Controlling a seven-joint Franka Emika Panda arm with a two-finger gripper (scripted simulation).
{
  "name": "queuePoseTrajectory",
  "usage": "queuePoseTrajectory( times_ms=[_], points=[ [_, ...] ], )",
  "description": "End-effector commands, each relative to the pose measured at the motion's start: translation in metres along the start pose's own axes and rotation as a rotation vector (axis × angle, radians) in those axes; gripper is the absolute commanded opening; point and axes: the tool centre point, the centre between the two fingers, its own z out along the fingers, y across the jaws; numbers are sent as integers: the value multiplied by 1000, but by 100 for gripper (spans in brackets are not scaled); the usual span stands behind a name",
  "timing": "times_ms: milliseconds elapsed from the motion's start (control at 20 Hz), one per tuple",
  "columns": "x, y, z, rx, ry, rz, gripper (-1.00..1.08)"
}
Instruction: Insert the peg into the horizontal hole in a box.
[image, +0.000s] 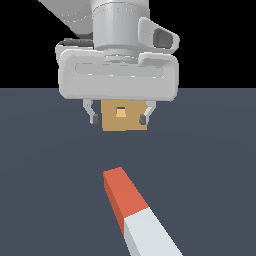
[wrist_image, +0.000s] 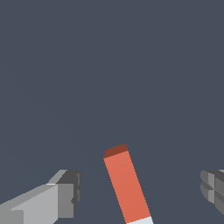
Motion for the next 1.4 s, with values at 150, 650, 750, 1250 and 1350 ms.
queuePoseTrajectory(
  times_ms=[150, 650, 750, 1250, 1350],
  points=[
    [-36, 1, 15, -8, 0, -72, 100],
    [-108, 13, 45, -25, 1, -218, 100],
    [-120, 16, 51, -27, 2, -243, 100],
    [-157, 31, 67, -36, 3, -323, 100],
    [-160, 33, 68, -37, 3, -330, 100]
  ],
)
